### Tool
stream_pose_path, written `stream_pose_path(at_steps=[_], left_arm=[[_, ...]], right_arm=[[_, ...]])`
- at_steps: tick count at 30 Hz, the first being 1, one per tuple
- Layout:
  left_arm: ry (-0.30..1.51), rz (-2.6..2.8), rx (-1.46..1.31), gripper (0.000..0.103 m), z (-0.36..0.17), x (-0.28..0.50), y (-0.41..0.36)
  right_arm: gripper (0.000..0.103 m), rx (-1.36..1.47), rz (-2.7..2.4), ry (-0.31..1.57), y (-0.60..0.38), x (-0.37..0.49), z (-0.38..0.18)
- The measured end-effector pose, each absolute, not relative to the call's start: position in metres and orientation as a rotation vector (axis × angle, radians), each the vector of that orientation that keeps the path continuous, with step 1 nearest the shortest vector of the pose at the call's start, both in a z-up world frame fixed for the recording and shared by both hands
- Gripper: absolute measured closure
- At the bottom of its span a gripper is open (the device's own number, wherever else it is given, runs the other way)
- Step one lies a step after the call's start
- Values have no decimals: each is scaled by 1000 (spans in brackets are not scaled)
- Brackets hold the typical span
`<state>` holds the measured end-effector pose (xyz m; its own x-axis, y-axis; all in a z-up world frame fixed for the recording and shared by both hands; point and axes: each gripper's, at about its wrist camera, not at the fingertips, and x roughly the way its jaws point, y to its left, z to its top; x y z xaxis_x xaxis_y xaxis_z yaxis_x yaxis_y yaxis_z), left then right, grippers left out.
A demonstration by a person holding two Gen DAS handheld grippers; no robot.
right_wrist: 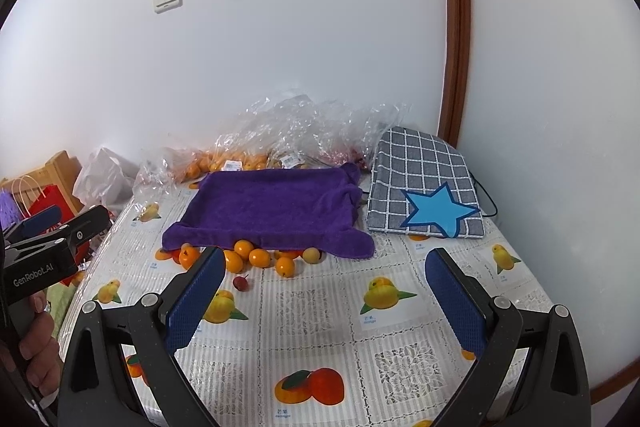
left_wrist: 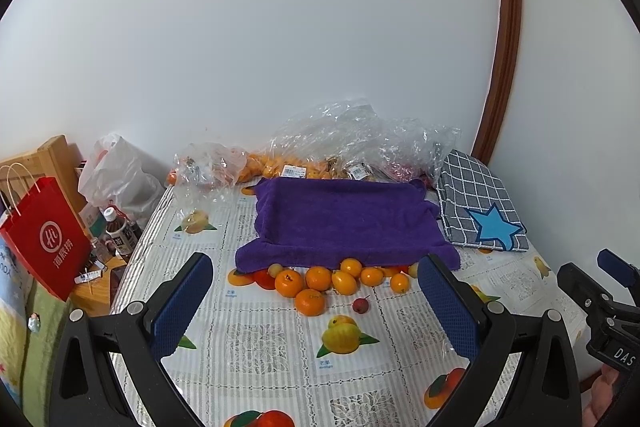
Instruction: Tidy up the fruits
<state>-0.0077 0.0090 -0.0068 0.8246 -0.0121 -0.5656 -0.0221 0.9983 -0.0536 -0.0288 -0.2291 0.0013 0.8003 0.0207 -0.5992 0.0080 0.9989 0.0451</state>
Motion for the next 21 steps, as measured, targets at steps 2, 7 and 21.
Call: stream_pose_path(at_steps=[2, 7, 21], left_arm=[[602, 5, -58, 0, -7, -7, 8], [602, 4, -59, 0, -7, -8, 8], [604, 5, -59, 0, -7, -8, 8]], right_arm=[[3, 48, 6, 639, -229, -30, 3], [3, 43, -1, 634, -228, -30, 5], [3, 38, -2, 639, -229, -30, 3]])
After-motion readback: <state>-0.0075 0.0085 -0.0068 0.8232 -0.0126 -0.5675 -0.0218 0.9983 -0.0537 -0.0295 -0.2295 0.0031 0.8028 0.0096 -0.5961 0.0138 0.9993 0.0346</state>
